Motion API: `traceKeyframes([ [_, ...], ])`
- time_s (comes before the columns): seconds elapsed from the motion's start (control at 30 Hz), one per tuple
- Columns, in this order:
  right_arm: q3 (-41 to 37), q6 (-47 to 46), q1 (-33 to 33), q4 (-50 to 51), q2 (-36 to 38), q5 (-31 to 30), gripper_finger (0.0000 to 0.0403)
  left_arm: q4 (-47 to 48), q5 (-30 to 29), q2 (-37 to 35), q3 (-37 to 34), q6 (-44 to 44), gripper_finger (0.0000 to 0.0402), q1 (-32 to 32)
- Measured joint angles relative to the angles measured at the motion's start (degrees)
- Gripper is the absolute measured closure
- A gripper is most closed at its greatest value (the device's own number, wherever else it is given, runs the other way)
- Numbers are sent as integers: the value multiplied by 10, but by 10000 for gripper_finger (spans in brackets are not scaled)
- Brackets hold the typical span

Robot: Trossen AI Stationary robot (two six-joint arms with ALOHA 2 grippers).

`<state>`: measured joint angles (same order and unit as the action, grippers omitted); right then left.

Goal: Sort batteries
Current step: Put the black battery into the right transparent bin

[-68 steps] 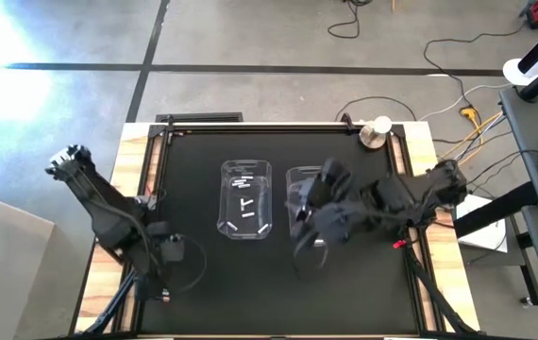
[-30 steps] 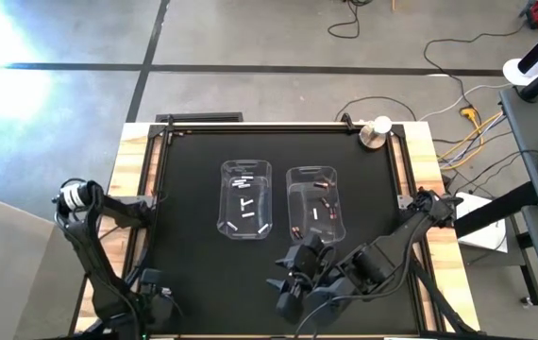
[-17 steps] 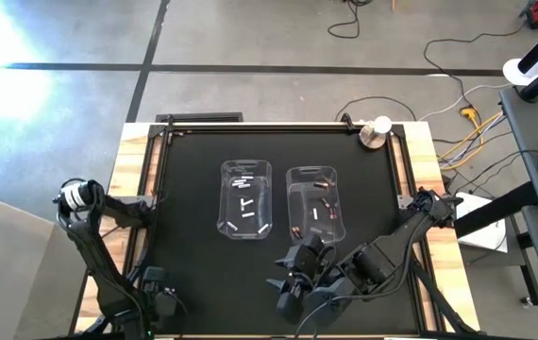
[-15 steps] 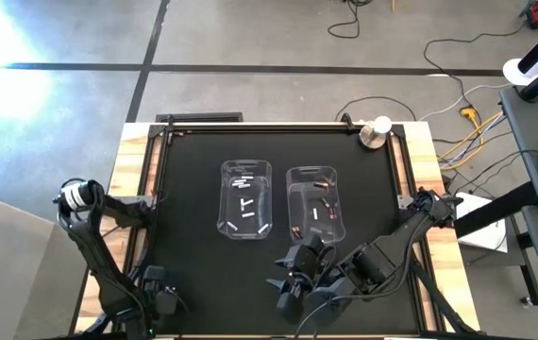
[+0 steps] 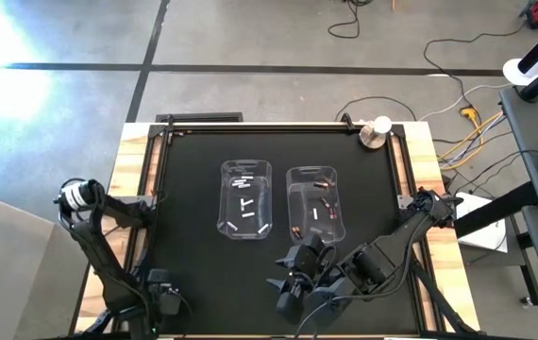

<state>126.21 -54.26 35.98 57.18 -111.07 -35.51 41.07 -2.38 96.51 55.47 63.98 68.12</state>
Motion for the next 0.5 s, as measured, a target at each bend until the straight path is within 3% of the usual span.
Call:
traceKeyframes([
  [0.5, 0, 2, 0, 0, 0, 0, 184, -3, 19, 35, -8, -24, 287, -12],
])
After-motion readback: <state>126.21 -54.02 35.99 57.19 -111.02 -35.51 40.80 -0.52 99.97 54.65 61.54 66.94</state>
